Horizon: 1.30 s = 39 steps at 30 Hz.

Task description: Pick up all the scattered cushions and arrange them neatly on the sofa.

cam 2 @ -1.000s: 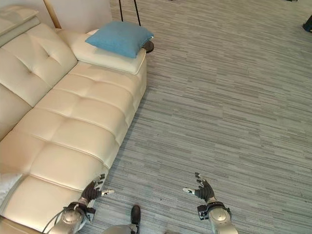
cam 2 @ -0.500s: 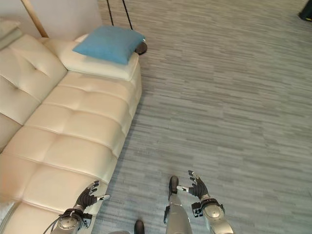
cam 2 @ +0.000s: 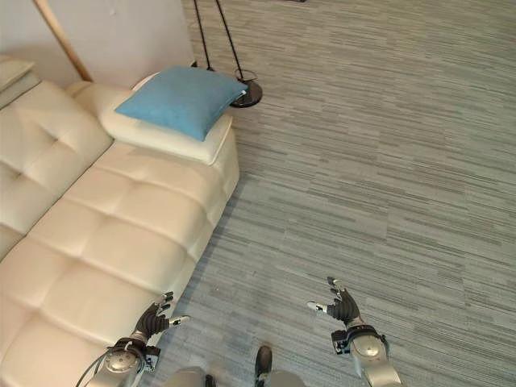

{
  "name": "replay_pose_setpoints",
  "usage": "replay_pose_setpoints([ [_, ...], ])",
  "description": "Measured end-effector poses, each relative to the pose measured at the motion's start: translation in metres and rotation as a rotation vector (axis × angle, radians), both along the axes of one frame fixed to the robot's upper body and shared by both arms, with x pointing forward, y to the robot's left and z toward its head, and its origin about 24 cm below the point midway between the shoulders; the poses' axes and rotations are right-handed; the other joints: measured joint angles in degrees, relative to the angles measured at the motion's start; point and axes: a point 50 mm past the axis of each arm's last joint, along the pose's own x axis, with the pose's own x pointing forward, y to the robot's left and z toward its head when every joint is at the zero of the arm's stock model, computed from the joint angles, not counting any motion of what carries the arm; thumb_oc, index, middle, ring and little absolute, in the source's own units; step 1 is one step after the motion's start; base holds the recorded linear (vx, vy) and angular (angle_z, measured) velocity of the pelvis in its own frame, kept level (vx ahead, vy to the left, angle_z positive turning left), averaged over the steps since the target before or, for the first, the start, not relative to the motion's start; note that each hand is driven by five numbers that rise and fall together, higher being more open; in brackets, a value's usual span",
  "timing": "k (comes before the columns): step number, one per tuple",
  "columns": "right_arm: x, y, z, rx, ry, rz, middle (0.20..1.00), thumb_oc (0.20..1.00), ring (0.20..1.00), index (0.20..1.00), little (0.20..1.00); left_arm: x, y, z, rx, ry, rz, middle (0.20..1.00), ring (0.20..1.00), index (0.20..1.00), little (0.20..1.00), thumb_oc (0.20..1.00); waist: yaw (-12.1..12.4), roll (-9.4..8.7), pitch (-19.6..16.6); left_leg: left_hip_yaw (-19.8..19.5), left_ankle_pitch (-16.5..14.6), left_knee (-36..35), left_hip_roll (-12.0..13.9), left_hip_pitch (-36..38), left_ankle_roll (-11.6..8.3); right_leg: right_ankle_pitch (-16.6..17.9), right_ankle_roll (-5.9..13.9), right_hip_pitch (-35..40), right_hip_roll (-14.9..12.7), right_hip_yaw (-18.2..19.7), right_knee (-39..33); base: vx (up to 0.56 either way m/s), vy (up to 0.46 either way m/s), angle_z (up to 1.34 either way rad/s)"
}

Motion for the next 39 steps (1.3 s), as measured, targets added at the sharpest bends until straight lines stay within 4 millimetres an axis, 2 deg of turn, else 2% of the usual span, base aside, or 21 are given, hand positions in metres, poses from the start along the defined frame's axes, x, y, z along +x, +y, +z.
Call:
replay_pose_setpoints([
  [2, 0.002, 0.000, 0.001, -0.004, -0.002, 0.001, 1.000, 1.000, 1.000, 1.000, 1.000, -0.007, 0.000, -0.004, -0.005, 0.020, 0.007, 1.000, 1.000, 1.000, 1.000, 1.000, 1.28, 1.85, 0.41, -0.96, 4.62, -9.18, 0.36, -3.39, -0.34, -0.23, 1.34, 3.26, 2.71, 1.73, -2.68, 0.27, 0.019, -0.69],
  [4, 0.000, 0.001, -0.002, -0.005, 0.011, 0.005, 1.000, 1.000, 1.000, 1.000, 1.000, -0.018, 0.002, -0.009, -0.002, 0.055, 0.018, 1.000, 1.000, 1.000, 1.000, 1.000, 2.55, 2.78, 0.75, -0.68, 8.61, -11.06, 0.87, -5.66, -0.10, -1.31, 1.04, 6.53, 4.42, 3.04, -2.69, 0.52, 0.125, -0.87],
  [6, -0.006, 0.000, -0.006, -0.007, 0.034, 0.003, 1.000, 1.000, 1.000, 1.000, 1.000, -0.020, 0.005, -0.011, 0.004, 0.072, 0.026, 1.000, 1.000, 1.000, 1.000, 1.000, 2.51, 2.26, 0.80, -0.22, 10.07, -11.77, 0.34, -5.95, 0.53, -5.91, 3.15, 10.46, 4.32, 4.31, -2.63, 0.54, 0.192, -0.45],
  [9, -0.010, -0.003, -0.010, -0.011, 0.057, -0.003, 1.000, 1.000, 1.000, 1.000, 1.000, -0.023, 0.007, -0.014, 0.006, 0.088, 0.036, 1.000, 1.000, 1.000, 1.000, 1.000, 2.87, 0.06, -0.05, 3.02, 10.85, -11.98, 0.04, -4.12, 2.47, -8.35, 5.72, 15.85, 2.44, 6.71, -2.20, 0.46, 0.219, -0.55],
  [10, -0.014, -0.003, -0.012, -0.009, 0.069, -0.010, 1.000, 1.000, 1.000, 1.000, 1.000, -0.031, 0.007, -0.017, 0.004, 0.113, 0.043, 1.000, 1.000, 1.000, 1.000, 1.000, 2.78, 0.54, -0.61, 2.74, 13.68, -12.14, 0.76, -1.58, 6.40, -9.72, 7.88, 17.28, 2.87, 6.85, 1.84, 0.37, 0.249, -0.40],
  [11, -0.022, -0.001, -0.016, 0.005, 0.085, -0.013, 1.000, 1.000, 1.000, 1.000, 1.000, -0.030, 0.008, -0.017, 0.008, 0.115, 0.043, 1.000, 1.000, 1.000, 1.000, 1.000, 2.68, -0.49, -1.04, 3.16, 14.83, -11.07, 0.67, -0.11, 7.27, -10.81, 8.37, 15.92, 1.83, 6.46, 7.74, 0.42, 0.280, -0.48],
  [12, -0.030, 0.003, -0.020, 0.021, 0.098, -0.011, 1.000, 1.000, 1.000, 1.000, 1.000, -0.033, 0.010, -0.016, 0.013, 0.112, 0.040, 1.000, 1.000, 1.000, 1.000, 1.000, 3.62, -1.06, -2.25, 3.57, 18.08, -11.42, 0.50, 1.70, 8.19, -12.54, 10.89, 12.91, 0.05, 5.31, 16.02, 0.28, 0.198, -0.34],
  [13, -0.030, 0.009, -0.019, 0.036, 0.091, -0.002, 1.000, 1.000, 1.000, 1.000, 1.000, -0.030, 0.013, -0.014, 0.024, 0.106, 0.036, 1.000, 1.000, 1.000, 1.000, 1.000, 3.03, -2.90, -3.37, 3.98, 15.72, -11.51, -0.98, 3.00, 9.04, -10.95, 11.91, 10.43, -1.43, 4.95, 21.35, 0.39, 0.230, -0.29],
  [14, -0.028, 0.013, -0.017, 0.043, 0.079, 0.018, 1.000, 1.000, 1.000, 1.000, 1.000, -0.028, 0.016, -0.013, 0.036, 0.106, 0.032, 1.000, 1.000, 1.000, 1.000, 1.000, 2.44, -2.84, -2.88, 3.98, 14.96, -10.78, -1.88, 3.99, 8.45, -8.90, 13.45, 5.89, -2.95, 4.86, 31.78, 0.19, 0.104, 0.02],
  [16, -0.023, 0.021, -0.013, 0.061, 0.052, 0.039, 1.000, 1.000, 1.000, 1.000, 1.000, -0.013, 0.017, -0.006, 0.043, 0.065, 0.026, 1.000, 1.000, 1.000, 1.000, 1.000, 2.01, -2.45, -2.46, 2.36, 13.32, -12.09, -3.66, 7.35, 9.11, -10.47, 13.07, -0.85, -5.49, 3.77, 42.54, 0.34, 0.125, 0.16],
  [17, -0.018, 0.026, -0.008, 0.074, 0.028, 0.060, 1.000, 1.000, 1.000, 1.000, 1.000, -0.004, 0.015, -0.002, 0.040, 0.035, 0.018, 1.000, 1.000, 1.000, 1.000, 1.000, 1.72, -0.92, -2.12, 1.08, 13.10, -14.19, -4.40, 10.93, 8.91, -12.99, 12.39, -5.60, -7.34, 1.26, 44.83, 0.45, 0.107, 0.28],
  [20, -0.011, 0.027, -0.004, 0.072, 0.006, 0.070, 1.000, 1.000, 1.000, 1.000, 1.000, 0.001, 0.012, 0.002, 0.032, 0.004, 0.011, 1.000, 1.000, 1.000, 1.000, 1.000, 1.46, 1.73, -1.55, -1.00, 11.99, -16.18, -4.63, 14.98, 8.24, -14.51, 11.70, -11.26, -8.54, -1.74, 36.88, 0.28, 0.001, 0.44],
  [24, -0.005, 0.027, -0.002, 0.064, -0.004, 0.075, 1.000, 1.000, 1.000, 1.000, 1.000, -0.011, 0.022, -0.003, 0.049, 0.048, 0.041, 1.000, 1.000, 1.000, 1.000, 1.000, 1.23, 2.34, -1.23, -2.02, 9.11, -15.92, -5.65, 18.54, 7.50, -7.56, 11.94, -16.93, -9.42, -1.70, 18.24, 0.30, -0.060, 0.50],
  [27, -0.008, 0.026, -0.006, 0.061, 0.017, 0.066, 1.000, 1.000, 1.000, 1.000, 1.000, -0.029, 0.030, -0.012, 0.062, 0.106, 0.084, 1.000, 1.000, 1.000, 1.000, 1.000, 1.19, 1.11, -1.69, -2.76, 5.89, -15.33, -6.04, 20.94, 7.52, 1.14, 13.17, -18.65, -8.99, 0.77, 9.81, 0.30, -0.113, 0.48],
  [29, -0.009, 0.023, -0.008, 0.055, 0.026, 0.057, 1.000, 1.000, 1.000, 1.000, 1.000, -0.036, 0.028, -0.017, 0.048, 0.129, 0.102, 1.000, 1.000, 1.000, 1.000, 1.000, -0.05, 0.71, -1.21, -7.12, 1.81, -12.59, -5.99, 22.39, 7.28, 6.93, 12.69, -18.68, -8.88, 3.68, 1.44, 0.72, -0.399, 0.86],
  [31, -0.016, 0.022, -0.012, 0.057, 0.049, 0.048, 1.000, 1.000, 1.000, 1.000, 1.000, -0.038, 0.024, -0.021, 0.034, 0.146, 0.119, 1.000, 1.000, 1.000, 1.000, 1.000, -1.22, 1.03, -1.15, -12.96, -0.90, -12.13, -5.11, 24.62, 5.10, 6.84, 12.62, -15.22, -8.44, 6.56, 1.23, 0.38, -0.272, 1.25],
  [32, -0.024, 0.021, -0.017, 0.056, 0.080, 0.042, 1.000, 1.000, 1.000, 1.000, 1.000, -0.038, 0.021, -0.022, 0.027, 0.148, 0.117, 1.000, 1.000, 1.000, 1.000, 1.000, -1.87, 1.38, -1.24, -15.12, -1.42, -11.96, -3.97, 26.76, 4.22, 8.94, 11.68, -12.82, -7.72, 6.01, 1.60, 0.36, -0.390, 1.43],
  [33, -0.020, 0.016, -0.015, 0.040, 0.076, 0.041, 1.000, 1.000, 1.000, 1.000, 1.000, -0.037, 0.014, -0.022, 0.015, 0.133, 0.108, 1.000, 1.000, 1.000, 1.000, 1.000, -1.19, 2.90, -1.79, -14.57, -2.25, -10.13, -0.88, 26.86, 2.35, 11.20, 8.72, -12.68, -5.37, 4.45, 5.34, 0.36, -0.391, 1.15],
  [34, -0.012, 0.015, -0.010, 0.033, 0.054, 0.044, 1.000, 1.000, 1.000, 1.000, 1.000, -0.040, 0.012, -0.024, 0.011, 0.145, 0.110, 1.000, 1.000, 1.000, 1.000, 1.000, -0.79, 3.79, -1.80, -15.15, -2.22, -7.10, -0.03, 24.87, 2.03, 9.59, 7.34, -12.42, -4.92, 2.70, 5.98, 0.32, -0.350, 0.80],
  [36, -0.008, 0.008, -0.006, 0.027, 0.032, 0.022, 1.000, 1.000, 1.000, 1.000, 1.000, -0.035, 0.008, -0.025, -0.005, 0.144, 0.122, 1.000, 1.000, 1.000, 1.000, 1.000, -1.42, 3.05, -1.79, -14.71, -1.36, 0.91, -0.22, 20.80, -0.19, 8.24, 6.52, -11.42, -5.38, 0.08, 6.04, 0.17, -0.177, 0.70],
  [39, -0.001, 0.000, 0.004, 0.004, -0.005, 0.020, 1.000, 1.000, 1.000, 1.000, 1.000, -0.035, 0.008, -0.026, -0.022, 0.143, 0.140, 1.000, 1.000, 1.000, 1.000, 1.000, -0.41, 2.95, -1.58, -11.55, 1.07, 14.23, 2.00, 14.88, -3.10, 5.05, 2.55, -8.45, -3.42, -2.36, 4.98, 0.23, -0.179, 0.41],
])
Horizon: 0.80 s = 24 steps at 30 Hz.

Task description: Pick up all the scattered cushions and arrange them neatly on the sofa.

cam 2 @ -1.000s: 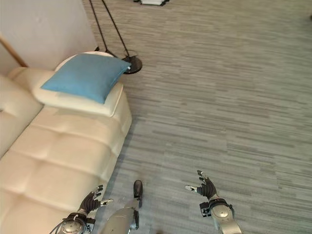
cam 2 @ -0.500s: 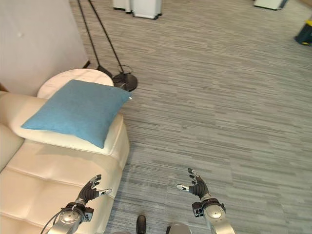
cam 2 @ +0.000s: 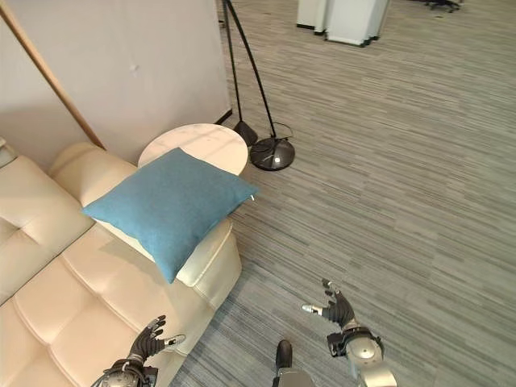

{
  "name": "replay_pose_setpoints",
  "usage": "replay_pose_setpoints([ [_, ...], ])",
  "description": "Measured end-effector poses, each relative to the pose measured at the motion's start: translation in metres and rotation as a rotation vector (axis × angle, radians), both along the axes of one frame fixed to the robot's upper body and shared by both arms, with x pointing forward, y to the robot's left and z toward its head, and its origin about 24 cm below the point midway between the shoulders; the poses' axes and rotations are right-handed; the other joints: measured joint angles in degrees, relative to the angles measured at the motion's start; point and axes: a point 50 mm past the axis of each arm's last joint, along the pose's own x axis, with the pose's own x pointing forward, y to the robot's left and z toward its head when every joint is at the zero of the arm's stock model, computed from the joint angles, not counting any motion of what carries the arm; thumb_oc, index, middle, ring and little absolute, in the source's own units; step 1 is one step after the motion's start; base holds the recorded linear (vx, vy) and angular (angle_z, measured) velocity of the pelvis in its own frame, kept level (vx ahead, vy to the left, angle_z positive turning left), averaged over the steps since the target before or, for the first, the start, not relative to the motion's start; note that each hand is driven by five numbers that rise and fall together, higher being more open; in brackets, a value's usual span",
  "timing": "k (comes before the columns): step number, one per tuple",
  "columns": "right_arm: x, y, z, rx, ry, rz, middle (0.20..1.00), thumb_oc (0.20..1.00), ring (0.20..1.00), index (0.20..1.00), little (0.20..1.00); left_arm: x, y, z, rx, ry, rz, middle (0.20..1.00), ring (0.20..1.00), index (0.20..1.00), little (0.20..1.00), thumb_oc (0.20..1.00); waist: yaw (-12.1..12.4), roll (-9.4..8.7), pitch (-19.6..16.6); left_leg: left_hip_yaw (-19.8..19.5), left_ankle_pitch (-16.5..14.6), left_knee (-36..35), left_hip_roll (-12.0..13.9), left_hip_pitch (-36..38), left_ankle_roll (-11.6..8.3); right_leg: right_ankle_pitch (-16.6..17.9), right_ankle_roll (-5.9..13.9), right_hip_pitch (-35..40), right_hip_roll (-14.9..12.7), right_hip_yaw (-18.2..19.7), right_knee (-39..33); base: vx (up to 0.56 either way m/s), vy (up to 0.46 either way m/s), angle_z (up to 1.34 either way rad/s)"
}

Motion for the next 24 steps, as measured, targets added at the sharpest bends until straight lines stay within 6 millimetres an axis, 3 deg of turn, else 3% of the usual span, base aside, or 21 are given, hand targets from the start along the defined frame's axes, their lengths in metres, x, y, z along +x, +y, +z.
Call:
replay_pose_setpoints([
  [1, -0.001, -0.001, 0.000, -0.002, 0.002, -0.001, 1.000, 1.000, 1.000, 1.000, 1.000, -0.001, 0.001, 0.000, -0.003, 0.000, 0.014, 1.000, 1.000, 1.000, 1.000, 1.000, 0.22, -0.46, 0.24, 2.01, 0.46, 3.67, 0.94, -1.84, -0.52, -0.69, -1.07, 1.40, 0.61, -0.44, -0.81, 0.21, -0.137, 0.44],
  [2, -0.004, -0.001, -0.002, 0.000, 0.004, -0.006, 1.000, 1.000, 1.000, 1.000, 1.000, 0.000, 0.003, 0.000, 0.000, -0.001, 0.014, 1.000, 1.000, 1.000, 1.000, 1.000, 0.34, -1.05, 0.39, 5.75, -0.17, 3.54, 2.69, -3.66, 0.19, -1.27, -1.90, 3.30, 0.98, -1.88, -2.72, 0.35, -0.114, 0.61],
  [5, -0.022, -0.004, -0.013, 0.000, 0.056, -0.032, 1.000, 1.000, 1.000, 1.000, 1.000, 0.013, 0.001, 0.006, -0.003, -0.039, 0.003, 1.000, 1.000, 1.000, 1.000, 1.000, -0.13, -2.66, 1.25, 15.13, 0.53, -12.79, 5.44, -8.86, -0.07, -1.72, -2.04, 6.78, 1.95, -5.86, -8.14, 0.33, -0.027, 0.68],
  [6, -0.022, 0.000, -0.015, 0.007, 0.067, -0.021, 1.000, 1.000, 1.000, 1.000, 1.000, 0.016, 0.001, 0.008, 0.001, -0.050, 0.002, 1.000, 1.000, 1.000, 1.000, 1.000, 0.61, -3.08, 1.56, 16.27, 4.58, -22.21, 5.08, -9.91, 0.30, -0.92, -0.50, 7.01, 3.24, -6.39, -7.80, 0.39, 0.046, 0.23],
  [7, -0.018, 0.002, -0.014, 0.008, 0.057, -0.017, 1.000, 1.000, 1.000, 1.000, 1.000, 0.010, 0.004, 0.005, 0.003, -0.031, 0.016, 1.000, 1.000, 1.000, 1.000, 1.000, 0.77, -3.02, 1.53, 15.99, 5.68, -23.81, 4.98, -10.70, -0.51, -2.41, -0.18, 7.76, 4.26, -6.45, -8.00, 0.40, 0.071, 0.11],
  [8, -0.019, 0.002, -0.016, 0.010, 0.066, -0.023, 1.000, 1.000, 1.000, 1.000, 1.000, 0.007, 0.007, 0.003, 0.008, -0.015, 0.033, 1.000, 1.000, 1.000, 1.000, 1.000, 0.39, -2.83, 1.37, 15.96, 6.97, -24.87, 4.65, -11.35, -0.32, -3.45, 0.94, 8.50, 4.91, -7.32, -7.93, 0.20, 0.067, 0.10],
  [10, -0.021, 0.001, -0.018, 0.011, 0.075, -0.029, 1.000, 1.000, 1.000, 1.000, 1.000, 0.003, 0.013, 0.002, 0.032, -0.003, 0.050, 1.000, 1.000, 1.000, 1.000, 1.000, 1.43, -3.81, 1.27, 16.72, 9.43, -25.48, 3.31, -12.40, 0.37, -4.49, 0.61, 9.67, 5.84, -7.70, -7.20, 0.33, 0.148, 0.01],
  [11, -0.021, 0.002, -0.018, 0.011, 0.074, -0.030, 1.000, 1.000, 1.000, 1.000, 1.000, 0.001, 0.016, 0.002, 0.037, 0.001, 0.066, 1.000, 1.000, 1.000, 1.000, 1.000, 1.77, -4.08, 1.20, 18.84, 9.97, -25.59, 3.36, -13.18, 0.18, -5.04, 0.31, 10.39, 6.42, -7.81, -7.69, 0.36, 0.197, 0.04],
  [13, -0.021, 0.002, -0.018, 0.012, 0.076, -0.032, 1.000, 1.000, 1.000, 1.000, 1.000, -0.002, 0.024, 0.003, 0.035, -0.005, 0.122, 1.000, 1.000, 1.000, 1.000, 1.000, 2.18, -4.27, 1.10, 22.22, 10.84, -25.39, 4.13, -12.88, 1.64, -5.83, 0.27, 12.05, 7.49, -8.36, -7.62, 0.33, 0.223, 0.04],
  [14, -0.023, 0.002, -0.019, 0.013, 0.082, -0.034, 1.000, 1.000, 1.000, 1.000, 1.000, -0.004, 0.029, 0.003, 0.032, -0.007, 0.159, 1.000, 1.000, 1.000, 1.000, 1.000, 2.16, -4.24, 0.93, 22.47, 11.12, -25.37, 3.63, -11.81, 2.74, -6.55, 0.93, 13.80, 7.58, -8.61, -7.43, 0.31, 0.220, 0.01],
  [15, -0.024, 0.001, -0.020, 0.012, 0.088, -0.033, 1.000, 1.000, 1.000, 1.000, 1.000, -0.005, 0.032, 0.003, 0.030, -0.003, 0.182, 1.000, 1.000, 1.000, 1.000, 1.000, 2.24, -4.13, -0.68, 21.68, 10.61, -23.96, 1.26, -10.01, 3.62, -8.62, 2.69, 14.93, 6.42, -8.64, -5.95, 0.44, 0.352, 0.06],
  [16, -0.024, 0.001, -0.019, 0.011, 0.085, -0.030, 1.000, 1.000, 1.000, 1.000, 1.000, -0.006, 0.031, 0.001, 0.028, 0.003, 0.184, 1.000, 1.000, 1.000, 1.000, 1.000, 2.14, -3.17, -0.95, 21.64, 9.74, -24.95, 0.59, -8.08, 4.95, -9.55, 3.03, 15.11, 5.92, -8.43, -3.12, 0.45, 0.377, 0.02],
  [17, -0.026, 0.001, -0.019, 0.011, 0.098, -0.025, 1.000, 1.000, 1.000, 1.000, 1.000, -0.009, 0.033, -0.001, 0.031, 0.018, 0.198, 1.000, 1.000, 1.000, 1.000, 1.000, 2.44, -2.18, -1.21, 21.63, 8.28, -24.78, -0.43, -5.01, 9.38, -13.51, 6.12, 13.15, 4.02, -6.65, 7.87, 0.51, 0.376, 0.04],
  [18, -0.027, 0.004, -0.013, 0.023, 0.069, -0.007, 1.000, 1.000, 1.000, 1.000, 1.000, -0.011, 0.034, 0.000, 0.035, 0.014, 0.207, 1.000, 1.000, 1.000, 1.000, 1.000, 2.53, -1.20, -1.37, 20.49, 6.46, -23.87, -0.23, -3.27, 10.52, -13.35, 7.10, 4.51, 0.63, -5.49, 30.41, 0.36, 0.161, 0.51],
  [19, -0.030, 0.010, -0.010, 0.045, 0.042, 0.005, 1.000, 1.000, 1.000, 1.000, 1.000, -0.009, 0.042, 0.004, 0.052, -0.003, 0.216, 1.000, 1.000, 1.000, 1.000, 1.000, 1.23, -2.26, -1.53, 17.49, 4.43, -23.24, -2.74, -2.06, 11.92, -11.80, 7.58, -4.52, -4.34, -4.49, 47.86, 0.29, 0.063, 0.89],
  [20, -0.032, 0.013, -0.013, 0.055, 0.054, 0.006, 1.000, 1.000, 1.000, 1.000, 1.000, -0.006, 0.046, 0.007, 0.065, -0.019, 0.212, 1.000, 1.000, 1.000, 1.000, 1.000, 0.90, -3.52, -1.57, 16.01, 3.46, -23.45, -4.49, -0.83, 13.41, -12.41, 8.41, -7.83, -6.30, -2.34, 50.86, 0.22, -0.008, 1.12],
  [21, -0.034, 0.015, -0.016, 0.061, 0.067, 0.001, 1.000, 1.000, 1.000, 1.000, 1.000, -0.004, 0.047, 0.010, 0.069, -0.033, 0.209, 1.000, 1.000, 1.000, 1.000, 1.000, 1.17, -4.33, -1.76, 15.32, 3.30, -23.88, -5.65, -0.06, 13.59, -13.31, 8.92, -10.25, -7.14, -0.69, 50.43, 0.21, -0.032, 0.91],
  [23, -0.033, 0.016, -0.018, 0.067, 0.076, -0.003, 1.000, 1.000, 1.000, 1.000, 1.000, -0.007, 0.048, 0.009, 0.069, -0.031, 0.213, 1.000, 1.000, 1.000, 1.000, 1.000, 1.87, -4.25, -1.89, 12.86, 4.13, -25.36, -6.96, 2.28, 12.62, -14.45, 8.44, -11.71, -6.91, 1.29, 35.73, 0.23, -0.094, 0.92],
  [24, -0.026, 0.017, -0.014, 0.065, 0.055, 0.001, 1.000, 1.000, 1.000, 1.000, 1.000, -0.010, 0.048, 0.008, 0.069, -0.021, 0.220, 1.000, 1.000, 1.000, 1.000, 1.000, 1.77, -3.45, -1.53, 10.23, 4.01, -25.92, -7.35, 2.97, 12.44, -14.03, 8.13, -12.46, -4.38, 4.41, 25.44, 0.17, -0.116, 1.16],
])
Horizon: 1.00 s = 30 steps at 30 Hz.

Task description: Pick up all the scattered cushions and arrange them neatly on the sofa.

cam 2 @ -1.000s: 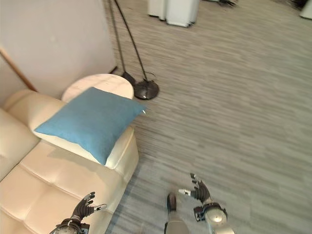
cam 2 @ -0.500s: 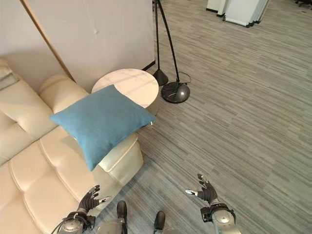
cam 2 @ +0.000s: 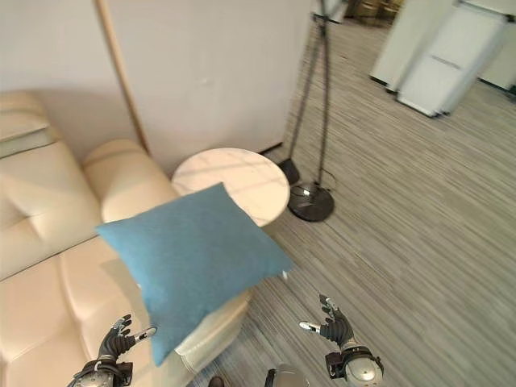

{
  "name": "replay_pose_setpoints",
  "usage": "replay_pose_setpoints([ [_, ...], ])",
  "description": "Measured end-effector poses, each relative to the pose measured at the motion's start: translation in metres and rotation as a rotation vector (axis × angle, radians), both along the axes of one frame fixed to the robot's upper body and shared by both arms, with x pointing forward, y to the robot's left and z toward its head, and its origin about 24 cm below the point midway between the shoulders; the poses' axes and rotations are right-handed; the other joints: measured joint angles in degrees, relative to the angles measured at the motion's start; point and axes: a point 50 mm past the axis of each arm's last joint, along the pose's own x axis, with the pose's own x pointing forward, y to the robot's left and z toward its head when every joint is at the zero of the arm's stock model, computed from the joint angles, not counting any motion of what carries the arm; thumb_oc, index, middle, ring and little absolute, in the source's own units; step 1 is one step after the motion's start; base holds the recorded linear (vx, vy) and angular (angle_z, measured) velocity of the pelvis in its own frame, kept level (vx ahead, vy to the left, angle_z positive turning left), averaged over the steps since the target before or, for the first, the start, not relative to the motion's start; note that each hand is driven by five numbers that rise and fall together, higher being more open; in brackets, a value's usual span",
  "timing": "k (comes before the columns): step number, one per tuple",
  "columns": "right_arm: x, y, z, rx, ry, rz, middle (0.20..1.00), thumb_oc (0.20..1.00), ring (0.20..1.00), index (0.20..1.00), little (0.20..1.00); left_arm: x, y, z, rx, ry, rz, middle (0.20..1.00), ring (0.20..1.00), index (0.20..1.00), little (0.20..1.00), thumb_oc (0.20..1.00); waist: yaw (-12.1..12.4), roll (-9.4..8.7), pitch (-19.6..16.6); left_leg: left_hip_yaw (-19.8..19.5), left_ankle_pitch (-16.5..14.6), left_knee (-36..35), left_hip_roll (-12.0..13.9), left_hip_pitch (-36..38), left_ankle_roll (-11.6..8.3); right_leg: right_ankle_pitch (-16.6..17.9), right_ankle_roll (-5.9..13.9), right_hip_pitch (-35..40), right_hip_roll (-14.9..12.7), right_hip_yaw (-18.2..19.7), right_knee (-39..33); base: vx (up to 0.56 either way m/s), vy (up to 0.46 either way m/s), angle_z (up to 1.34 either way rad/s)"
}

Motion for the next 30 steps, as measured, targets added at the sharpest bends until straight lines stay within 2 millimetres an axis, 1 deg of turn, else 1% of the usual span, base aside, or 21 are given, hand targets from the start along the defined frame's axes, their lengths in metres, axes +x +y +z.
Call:
replay_pose_setpoints([
  [1, 0.002, -0.003, 0.002, -0.009, -0.007, -0.001, 1.000, 1.000, 1.000, 1.000, 1.000, -0.001, -0.001, -0.001, -0.011, 0.002, 0.010, 1.000, 1.000, 1.000, 1.000, 1.000, -0.35, 0.70, 0.57, -2.84, -0.38, 0.05, -0.07, 0.54, -0.64, 0.67, -0.25, -0.48, 2.42, 2.61, -5.42, 0.22, -0.221, 1.86],
  [2, 0.006, -0.008, 0.005, -0.029, -0.020, -0.006, 1.000, 1.000, 1.000, 1.000, 1.000, 0.000, -0.003, -0.002, -0.027, 0.000, 0.020, 1.000, 1.000, 1.000, 1.000, 1.000, -1.42, 1.50, 1.24, -5.95, -0.52, -0.03, -0.32, 2.35, -0.88, 5.46, -1.24, 0.77, 6.36, 5.81, -15.10, 0.11, -0.129, 1.65],
  [3, 0.006, -0.012, 0.006, -0.040, -0.019, -0.010, 1.000, 1.000, 1.000, 1.000, 1.000, -0.003, -0.004, -0.003, -0.028, 0.006, 0.021, 1.000, 1.000, 1.000, 1.000, 1.000, -1.34, 1.55, 1.36, -5.83, -0.57, -1.02, -0.78, 4.43, -0.91, 9.02, -3.47, 1.02, 6.25, 4.31, -15.68, 0.14, -0.188, 1.48],
  [4, 0.006, -0.016, 0.007, -0.055, -0.023, -0.016, 1.000, 1.000, 1.000, 1.000, 1.000, -0.007, -0.003, -0.005, -0.027, 0.017, 0.024, 1.000, 1.000, 1.000, 1.000, 1.000, -1.25, 1.94, 1.27, -8.14, -1.54, -0.80, -0.98, 5.69, -2.35, 11.30, -3.20, 1.92, 6.94, 6.80, -16.02, 0.06, -0.108, 0.82],
  [5, 0.006, -0.020, 0.010, -0.070, -0.036, -0.039, 1.000, 1.000, 1.000, 1.000, 1.000, -0.008, -0.001, -0.004, -0.019, 0.021, 0.022, 1.000, 1.000, 1.000, 1.000, 1.000, -1.27, 1.70, 1.25, -9.50, -1.56, 0.04, -1.70, 6.27, -2.39, 14.61, -4.11, 3.65, 6.69, 7.84, -17.83, 0.09, -0.182, 0.74],
  [6, 0.008, -0.025, 0.014, -0.085, -0.054, -0.049, 1.000, 1.000, 1.000, 1.000, 1.000, -0.008, -0.001, -0.004, -0.018, 0.018, 0.020, 1.000, 1.000, 1.000, 1.000, 1.000, -1.06, 1.63, 1.15, -9.74, -1.81, 0.18, -2.02, 6.98, -2.81, 17.47, -5.96, 5.34, 5.78, 6.43, -19.54, 0.10, -0.181, 0.69],
  [7, 0.008, -0.029, 0.017, -0.097, -0.065, -0.056, 1.000, 1.000, 1.000, 1.000, 1.000, -0.008, -0.001, -0.003, -0.017, 0.015, 0.020, 1.000, 1.000, 1.000, 1.000, 1.000, -1.06, 1.52, 1.05, -10.35, -2.23, 0.74, -2.23, 7.04, -3.50, 19.19, -6.65, 6.97, 5.34, 5.48, -21.29, 0.12, -0.189, 0.43],
  [8, 0.013, -0.034, 0.023, -0.117, -0.087, -0.063, 1.000, 1.000, 1.000, 1.000, 1.000, -0.008, -0.001, -0.003, -0.019, 0.011, 0.024, 1.000, 1.000, 1.000, 1.000, 1.000, -0.74, 1.53, 1.03, -10.71, -2.32, 1.57, -2.36, 6.84, -3.69, 19.28, -6.53, 8.92, 5.21, 5.37, -24.34, 0.12, -0.166, 0.26],
  [9, 0.019, -0.037, 0.032, -0.143, -0.124, -0.057, 1.000, 1.000, 1.000, 1.000, 1.000, -0.010, 0.001, -0.003, -0.018, 0.013, 0.031, 1.000, 1.000, 1.000, 1.000, 1.000, -0.24, 0.90, 1.35, -9.94, -2.67, 5.56, -3.22, 5.17, -5.82, 20.15, -6.90, 11.17, 4.16, 5.45, -27.79, 0.11, -0.156, 0.16],
  [10, 0.025, -0.039, 0.039, -0.162, -0.159, -0.051, 1.000, 1.000, 1.000, 1.000, 1.000, -0.007, 0.002, 0.001, -0.014, -0.008, 0.030, 1.000, 1.000, 1.000, 1.000, 1.000, -0.13, -0.76, 2.02, -9.13, -4.34, 10.68, -4.38, 2.15, -7.93, 20.42, -6.95, 12.82, 2.27, 5.41, -29.75, 0.11, -0.147, 0.27],
  [11, 0.028, -0.042, 0.047, -0.176, -0.195, -0.066, 1.000, 1.000, 1.000, 1.000, 1.000, -0.002, 0.004, 0.006, -0.007, -0.037, 0.020, 1.000, 1.000, 1.000, 1.000, 1.000, -0.14, -2.73, 2.37, -9.18, -6.14, 11.19, -4.22, 0.53, -6.85, 20.59, -6.79, 14.56, 1.02, 5.25, -31.74, 0.08, -0.097, 0.40],
  [12, 0.031, -0.049, 0.055, -0.193, -0.232, -0.087, 1.000, 1.000, 1.000, 1.000, 1.000, 0.005, 0.006, 0.012, 0.006, -0.075, 0.005, 1.000, 1.000, 1.000, 1.000, 1.000, -0.13, -2.73, 2.23, -10.15, -6.10, 6.19, -1.46, 0.45, -6.85, 20.56, -6.72, 16.05, 1.51, 4.34, -32.79, 0.08, -0.119, 0.36],
  [13, 0.036, -0.054, 0.060, -0.210, -0.256, -0.099, 1.000, 1.000, 1.000, 1.000, 1.000, 0.011, 0.009, 0.017, 0.016, -0.099, -0.006, 1.000, 1.000, 1.000, 1.000, 1.000, -0.06, -2.00, 1.99, -11.40, -4.15, 0.11, 1.25, 1.00, -7.68, 20.18, -6.17, 16.12, 3.36, 3.90, -32.96, 0.07, -0.109, 0.38],
  [14, 0.046, -0.054, 0.068, -0.207, -0.300, -0.116, 1.000, 1.000, 1.000, 1.000, 1.000, 0.022, 0.016, 0.025, 0.043, -0.121, -0.021, 1.000, 1.000, 1.000, 1.000, 1.000, 0.02, -1.79, 2.21, -11.89, 1.84, -4.34, 3.52, 1.86, -6.09, 19.36, -4.79, 16.08, 5.37, 3.29, -33.08, 0.08, -0.140, 0.31],
  [16, 0.050, -0.054, 0.070, -0.209, -0.311, -0.110, 1.000, 1.000, 1.000, 1.000, 1.000, 0.030, 0.013, 0.028, 0.038, -0.139, -0.031, 1.000, 1.000, 1.000, 1.000, 1.000, 0.08, -2.13, 2.02, -12.08, 1.86, -4.67, 3.88, 2.63, -6.18, 18.48, -3.84, 17.08, 5.43, 2.63, -33.36, 0.05, -0.087, 0.22],
  [18, 0.054, -0.055, 0.070, -0.224, -0.301, -0.093, 1.000, 1.000, 1.000, 1.000, 1.000, 0.030, 0.008, 0.025, 0.022, -0.137, -0.034, 1.000, 1.000, 1.000, 1.000, 1.000, 0.02, -1.47, 1.97, -11.99, 1.77, -5.29, 4.28, 4.11, -6.32, 17.52, -3.05, 18.31, 5.67, 2.48, -33.50, 0.06, -0.082, -0.01],
  [20, 0.058, -0.056, 0.063, -0.229, -0.257, -0.084, 1.000, 1.000, 1.000, 1.000, 1.000, 0.031, 0.004, 0.024, 0.013, -0.139, -0.039, 1.000, 1.000, 1.000, 1.000, 1.000, 0.02, -0.70, 1.78, -11.97, 1.82, -5.72, 4.64, 4.89, -6.72, 17.49, -3.06, 18.96, 6.03, 2.40, -33.49, 0.05, -0.063, -0.01],
  [23, 0.053, -0.061, 0.043, -0.236, -0.136, -0.093, 1.000, 1.000, 1.000, 1.000, 1.000, 0.034, -0.009, 0.022, -0.013, -0.135, -0.083, 1.000, 1.000, 1.000, 1.000, 1.000, 0.06, 0.53, 1.38, -12.21, 1.79, -5.71, 5.11, 4.77, -7.64, 17.46, -3.19, 18.97, 6.42, 2.27, -33.50, 0.03, -0.062, 0.04],
  [27, 0.045, -0.068, 0.026, -0.230, -0.038, -0.133, 1.000, 1.000, 1.000, 1.000, 1.000, 0.039, -0.029, 0.019, -0.050, -0.129, -0.170, 1.000, 1.000, 1.000, 1.000, 1.000, -0.02, 1.60, 1.40, -13.49, 2.05, -5.55, 5.50, 3.81, -8.07, 17.48, -3.34, 18.66, 6.70, 1.05, -33.50, -0.05, -0.041, 0.12],
  [28, 0.044, -0.068, 0.023, -0.232, -0.021, -0.135, 1.000, 1.000, 1.000, 1.000, 1.000, 0.043, -0.035, 0.020, -0.068, -0.143, -0.181, 1.000, 1.000, 1.000, 1.000, 1.000, -0.02, 1.63, 1.37, -13.61, 2.30, -5.44, 5.53, 3.15, -8.21, 17.47, -3.52, 17.89, 6.72, 0.88, -33.49, -0.15, -0.037, 0.11],
  [30, 0.059, -0.055, 0.024, -0.204, -0.018, -0.104, 1.000, 1.000, 1.000, 1.000, 1.000, 0.065, -0.049, 0.032, -0.088, -0.213, -0.237, 1.000, 1.000, 1.000, 1.000, 1.000, 0.10, 1.31, 2.25, -13.55, 3.02, -3.76, 5.30, -1.33, -8.41, 18.58, -4.08, 14.13, 6.65, 0.90, -33.37, -0.34, -0.028, -0.03],
])
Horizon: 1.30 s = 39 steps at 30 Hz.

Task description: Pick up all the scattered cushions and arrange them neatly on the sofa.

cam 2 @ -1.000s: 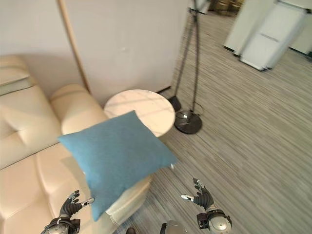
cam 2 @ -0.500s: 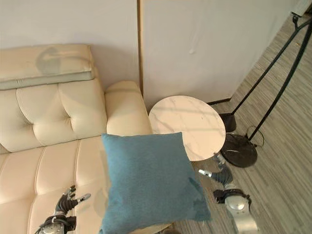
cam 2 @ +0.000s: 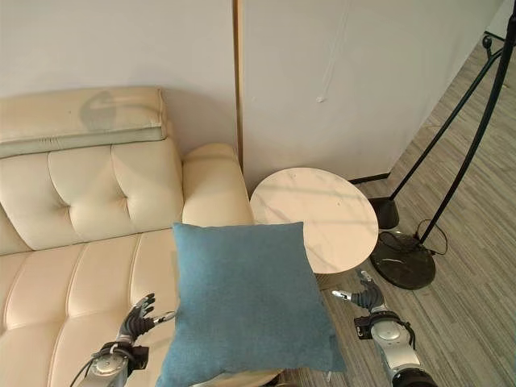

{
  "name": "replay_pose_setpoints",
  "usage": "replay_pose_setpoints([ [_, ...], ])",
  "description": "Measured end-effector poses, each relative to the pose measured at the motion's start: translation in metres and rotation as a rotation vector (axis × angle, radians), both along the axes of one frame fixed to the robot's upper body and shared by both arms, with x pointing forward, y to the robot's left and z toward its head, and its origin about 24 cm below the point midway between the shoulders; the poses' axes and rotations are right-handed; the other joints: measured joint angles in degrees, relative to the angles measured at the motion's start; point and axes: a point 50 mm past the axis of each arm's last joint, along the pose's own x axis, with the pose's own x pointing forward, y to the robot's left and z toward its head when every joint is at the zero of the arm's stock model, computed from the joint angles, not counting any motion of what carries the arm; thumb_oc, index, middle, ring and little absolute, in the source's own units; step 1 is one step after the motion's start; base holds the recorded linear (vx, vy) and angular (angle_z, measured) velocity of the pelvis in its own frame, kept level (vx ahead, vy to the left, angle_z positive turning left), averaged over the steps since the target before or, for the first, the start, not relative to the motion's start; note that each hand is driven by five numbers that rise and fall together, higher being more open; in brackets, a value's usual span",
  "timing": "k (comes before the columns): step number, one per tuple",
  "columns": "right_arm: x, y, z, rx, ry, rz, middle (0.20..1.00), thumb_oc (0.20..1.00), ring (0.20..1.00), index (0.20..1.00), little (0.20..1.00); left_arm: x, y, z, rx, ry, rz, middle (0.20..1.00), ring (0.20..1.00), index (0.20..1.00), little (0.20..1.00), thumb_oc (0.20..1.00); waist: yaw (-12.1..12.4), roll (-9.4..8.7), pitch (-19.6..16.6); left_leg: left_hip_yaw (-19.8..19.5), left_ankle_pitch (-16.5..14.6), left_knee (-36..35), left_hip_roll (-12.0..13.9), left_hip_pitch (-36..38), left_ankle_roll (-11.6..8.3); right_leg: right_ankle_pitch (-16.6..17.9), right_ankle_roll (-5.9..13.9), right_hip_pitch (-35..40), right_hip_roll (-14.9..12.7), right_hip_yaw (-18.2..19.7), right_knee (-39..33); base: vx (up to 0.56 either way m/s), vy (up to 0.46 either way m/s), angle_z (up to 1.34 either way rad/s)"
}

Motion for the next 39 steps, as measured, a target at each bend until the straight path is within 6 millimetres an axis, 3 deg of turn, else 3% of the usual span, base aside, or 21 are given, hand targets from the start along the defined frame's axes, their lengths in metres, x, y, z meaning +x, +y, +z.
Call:
replay_pose_setpoints([
  [1, 0.027, 0.035, 0.009, 0.045, -0.048, 0.095, 1.000, 1.000, 1.000, 1.000, 1.000, 0.029, -0.019, 0.017, -0.029, -0.088, -0.044, 1.000, 1.000, 1.000, 1.000, 1.000, 0.12, -0.20, 2.57, 0.23, 0.77, 2.29, -0.43, -4.68, -0.26, 2.40, -0.29, -3.83, -0.16, -0.19, 0.36, -0.38, -0.016, -0.02],
  [2, 0.044, 0.057, 0.018, 0.060, -0.085, 0.164, 1.000, 1.000, 1.000, 1.000, 1.000, 0.047, -0.031, 0.029, -0.031, -0.140, -0.083, 1.000, 1.000, 1.000, 1.000, 1.000, 0.11, -0.13, 4.91, 0.04, 1.08, 3.32, -0.60, -6.43, -0.71, 3.16, -0.15, -5.10, -0.25, -0.20, 0.39, -0.31, 0.005, 0.03],
  [5, 0.086, 0.095, 0.050, 0.057, -0.164, 0.248, 1.000, 1.000, 1.000, 1.000, 1.000, 0.094, -0.052, 0.068, -0.040, -0.284, -0.115, 1.000, 1.000, 1.000, 1.000, 1.000, 0.42, 0.51, 9.33, -0.07, 1.92, 4.22, -0.71, -11.01, -2.24, 4.53, -0.17, -9.34, -0.33, -0.18, 0.82, -0.17, 0.033, 0.05],
  [6, 0.095, 0.102, 0.059, 0.065, -0.191, 0.248, 0.915, 0.915, 0.915, 0.915, 0.915, 0.104, -0.051, 0.076, -0.043, -0.307, -0.095, 1.000, 1.000, 1.000, 1.000, 1.000, 0.41, 0.44, 10.07, 0.04, 2.09, 4.18, -0.58, -11.54, -2.45, 4.53, -0.17, -10.00, -0.24, -0.11, 0.82, -0.11, 0.042, -0.03],
  [7, 0.101, 0.106, 0.066, 0.075, -0.216, 0.247, 0.351, 0.351, 0.351, 0.351, 0.351, 0.112, -0.051, 0.083, -0.039, -0.324, -0.075, 0.900, 0.900, 0.900, 0.900, 0.900, 0.36, 0.36, 10.68, 0.04, 2.08, 4.21, -0.48, -11.93, -2.40, 4.53, -0.17, -10.25, -0.20, -0.15, 0.66, -0.04, 0.053, -0.07],
  [8, 0.106, 0.114, 0.075, 0.086, -0.246, 0.265, 0.200, 0.200, 0.200, 0.200, 0.200, 0.123, -0.050, 0.095, -0.049, -0.359, -0.029, 0.200, 0.200, 0.200, 0.200, 0.200, -0.13, 0.02, 11.53, 0.13, 2.11, 3.98, -0.32, -11.89, -2.38, 4.52, -0.17, -10.24, -0.10, -0.16, 0.30, -0.02, 0.042, -0.06],
  [11, 0.099, 0.117, 0.075, 0.155, -0.279, 0.242, 0.200, 0.200, 0.200, 0.200, 0.200, 0.125, -0.050, 0.104, -0.051, -0.410, -0.004, 0.200, 0.200, 0.200, 0.200, 0.200, -0.31, -0.18, 11.60, 0.45, 2.10, 3.15, -0.19, -11.08, -2.35, 4.31, 0.08, -9.93, -0.11, -0.09, 0.27, 0.01, 0.061, -0.11],
  [12, 0.097, 0.117, 0.075, 0.176, -0.287, 0.236, 0.200, 0.200, 0.200, 0.200, 0.200, 0.124, -0.048, 0.106, -0.049, -0.426, 0.006, 0.200, 0.200, 0.200, 0.200, 0.200, -0.40, -0.15, 11.59, 0.58, 2.07, 2.81, -0.02, -10.79, -2.30, 3.44, 1.26, -9.94, -0.08, -0.12, 0.27, 0.03, 0.097, -0.16],
  [14, 0.076, 0.114, 0.077, 0.227, -0.338, 0.270, 0.200, 0.200, 0.200, 0.200, 0.200, 0.107, -0.046, 0.115, -0.089, -0.498, -0.007, 0.200, 0.200, 0.200, 0.200, 0.200, -0.55, -0.48, 11.52, 1.59, 2.53, 1.01, 0.15, -8.74, -1.61, 3.02, 1.86, -8.88, -0.09, 0.04, 0.27, 0.05, 0.128, -0.13],
  [18, 0.050, 0.111, 0.062, 0.262, -0.301, 0.286, 0.200, 0.200, 0.200, 0.200, 0.200, 0.085, -0.041, 0.098, -0.110, -0.451, 0.000, 0.200, 0.200, 0.200, 0.200, 0.200, -0.97, -1.39, 10.10, 1.98, 2.26, 1.09, -0.03, -5.91, -1.15, 2.76, 1.61, -6.10, -0.31, 0.29, 0.26, 0.04, 0.096, -0.10],
  [24, 0.024, 0.109, 0.066, 0.337, -0.345, 0.301, 0.200, 0.200, 0.200, 0.200, 0.200, 0.050, -0.027, 0.084, -0.131, -0.410, 0.032, 0.200, 0.200, 0.200, 0.200, 0.200, -1.54, -3.63, 6.81, 4.90, 1.60, 1.07, -1.07, -2.63, 0.28, 4.20, 1.51, -4.00, -0.60, 3.29, 0.29, 0.00, 0.141, -0.17],
  [28, 0.016, 0.115, 0.077, 0.371, -0.397, 0.337, 0.200, 0.200, 0.200, 0.200, 0.200, 0.035, -0.019, 0.089, -0.138, -0.435, 0.055, 0.200, 0.200, 0.200, 0.200, 0.200, -1.38, -4.26, 5.03, 7.91, 0.79, 1.02, -1.91, -1.17, 1.38, 6.03, 0.65, -3.83, -0.84, 6.52, 0.31, -0.08, 0.119, -0.45],
  [30, 0.017, 0.119, 0.083, 0.385, -0.426, 0.348, 0.200, 0.200, 0.200, 0.200, 0.200, 0.037, -0.016, 0.096, -0.143, -0.466, 0.059, 0.200, 0.200, 0.200, 0.200, 0.200, -1.72, -4.20, 4.59, 9.41, 0.67, 1.41, -2.51, -1.09, 2.07, 7.42, 2.35, -4.78, -1.49, 8.15, 1.39, -0.25, 0.091, -0.35],
  [32, 0.018, 0.122, 0.083, 0.389, -0.430, 0.356, 0.200, 0.200, 0.200, 0.200, 0.200, 0.040, -0.014, 0.099, -0.125, -0.477, 0.047, 0.200, 0.200, 0.200, 0.200, 0.200, -1.79, -4.38, 4.31, 10.25, 1.13, 2.07, -2.59, -2.00, 3.34, 3.83, 7.19, -5.36, -2.15, 7.87, 2.69, -0.28, 0.052, -0.07],
  [33, 0.021, 0.122, 0.085, 0.381, -0.434, 0.361, 0.200, 0.200, 0.200, 0.200, 0.200, 0.042, -0.015, 0.102, -0.130, -0.488, 0.045, 0.200, 0.200, 0.200, 0.200, 0.200, -1.31, -3.49, 4.52, 10.43, 1.90, 2.50, -1.48, -2.73, 4.22, 0.57, 7.64, -7.21, -1.39, 7.86, 7.41, -0.27, 0.011, 0.17],
  [34, 0.024, 0.120, 0.088, 0.365, -0.444, 0.366, 0.200, 0.200, 0.200, 0.200, 0.200, 0.045, -0.016, 0.104, -0.132, -0.498, 0.039, 0.200, 0.200, 0.200, 0.200, 0.200, -1.39, -2.03, 4.36, 9.62, 1.73, 3.95, -0.23, -4.19, 4.31, -5.66, 6.57, -10.90, -0.03, 7.81, 19.17, -0.14, -0.047, 0.31],
  [36, 0.029, 0.116, 0.094, 0.328, -0.465, 0.376, 0.200, 0.200, 0.200, 0.200, 0.200, 0.047, -0.019, 0.109, -0.142, -0.518, 0.023, 0.200, 0.200, 0.200, 0.200, 0.200, 0.00, -0.04, 4.23, 6.76, 2.32, 6.19, 0.80, -5.73, 4.17, -14.98, 8.21, -8.78, 1.22, 9.36, 36.17, -0.15, -0.105, 0.65],
  [37, 0.030, 0.116, 0.096, 0.313, -0.473, 0.383, 0.200, 0.200, 0.200, 0.200, 0.200, 0.047, -0.020, 0.111, -0.144, -0.526, 0.019, 0.200, 0.200, 0.200, 0.200, 0.200, 0.57, 0.19, 4.20, 5.58, 2.27, 6.52, 0.90, -5.52, 4.09, -17.97, 7.14, -5.01, 1.46, 10.93, 37.75, -0.28, -0.230, 0.78],
  [38, 0.037, 0.122, 0.107, 0.308, -0.519, 0.408, 0.200, 0.200, 0.200, 0.200, 0.200, 0.050, -0.017, 0.116, -0.139, -0.549, 0.022, 0.200, 0.200, 0.200, 0.200, 0.200, 3.60, 0.21, 3.82, 3.91, 3.45, 7.28, 0.20, -7.74, 1.49, -21.69, 4.71, 4.14, 1.03, 10.22, 21.50, -0.28, -0.231, 0.66],
  [39, 0.039, 0.122, 0.110, 0.302, -0.530, 0.408, 0.200, 0.200, 0.200, 0.200, 0.200, 0.051, -0.018, 0.116, -0.149, -0.553, 0.034, 0.200, 0.200, 0.200, 0.200, 0.200, 3.76, 1.22, 4.09, 2.61, 4.05, 7.24, 0.44, -8.52, 0.28, -20.11, -0.23, 5.87, 1.29, 8.89, 16.91, -0.22, -0.143, 0.82],
])
